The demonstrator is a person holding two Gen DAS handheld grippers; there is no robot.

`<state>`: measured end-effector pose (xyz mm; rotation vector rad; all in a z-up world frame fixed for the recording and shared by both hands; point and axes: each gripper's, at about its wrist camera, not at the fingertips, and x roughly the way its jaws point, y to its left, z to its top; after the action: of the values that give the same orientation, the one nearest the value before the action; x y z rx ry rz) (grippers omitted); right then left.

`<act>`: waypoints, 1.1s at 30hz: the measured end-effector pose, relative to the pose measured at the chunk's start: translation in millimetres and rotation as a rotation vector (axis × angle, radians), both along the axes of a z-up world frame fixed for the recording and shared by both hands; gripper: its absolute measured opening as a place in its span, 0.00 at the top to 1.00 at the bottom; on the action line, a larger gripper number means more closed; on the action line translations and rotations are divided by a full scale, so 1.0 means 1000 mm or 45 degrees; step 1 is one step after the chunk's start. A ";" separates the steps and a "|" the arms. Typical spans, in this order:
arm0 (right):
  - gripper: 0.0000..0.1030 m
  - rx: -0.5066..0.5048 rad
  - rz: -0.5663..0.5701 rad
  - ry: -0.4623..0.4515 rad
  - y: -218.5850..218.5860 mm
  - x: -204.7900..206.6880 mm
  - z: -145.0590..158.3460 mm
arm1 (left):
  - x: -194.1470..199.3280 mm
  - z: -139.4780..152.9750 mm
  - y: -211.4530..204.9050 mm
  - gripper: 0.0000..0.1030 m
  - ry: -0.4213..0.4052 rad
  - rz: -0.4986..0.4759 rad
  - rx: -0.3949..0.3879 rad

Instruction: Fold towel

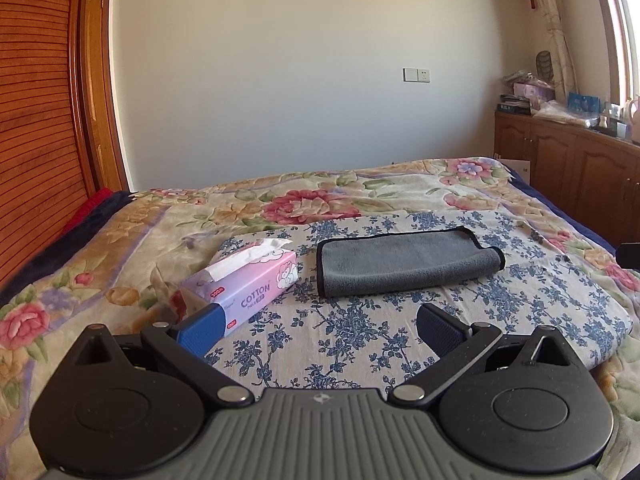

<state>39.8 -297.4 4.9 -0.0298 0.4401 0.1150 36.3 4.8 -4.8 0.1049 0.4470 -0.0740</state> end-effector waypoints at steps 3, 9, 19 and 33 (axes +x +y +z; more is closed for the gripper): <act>0.00 0.013 -0.008 0.004 -0.002 -0.001 -0.003 | -0.002 -0.002 0.001 0.00 -0.004 0.007 -0.003; 0.00 -0.003 -0.016 -0.009 -0.002 -0.003 -0.010 | -0.003 -0.006 0.003 0.00 -0.010 0.015 0.002; 0.00 -0.003 -0.037 -0.059 -0.005 -0.006 -0.013 | -0.004 -0.008 0.003 0.00 -0.053 0.021 0.009; 0.00 0.020 -0.084 -0.143 -0.011 -0.013 -0.011 | -0.010 -0.001 0.004 0.00 -0.140 0.031 0.007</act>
<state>27.1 -308.2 -6.1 -0.0066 0.3273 0.0516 26.8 8.9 -5.6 0.1087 0.3383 -0.0430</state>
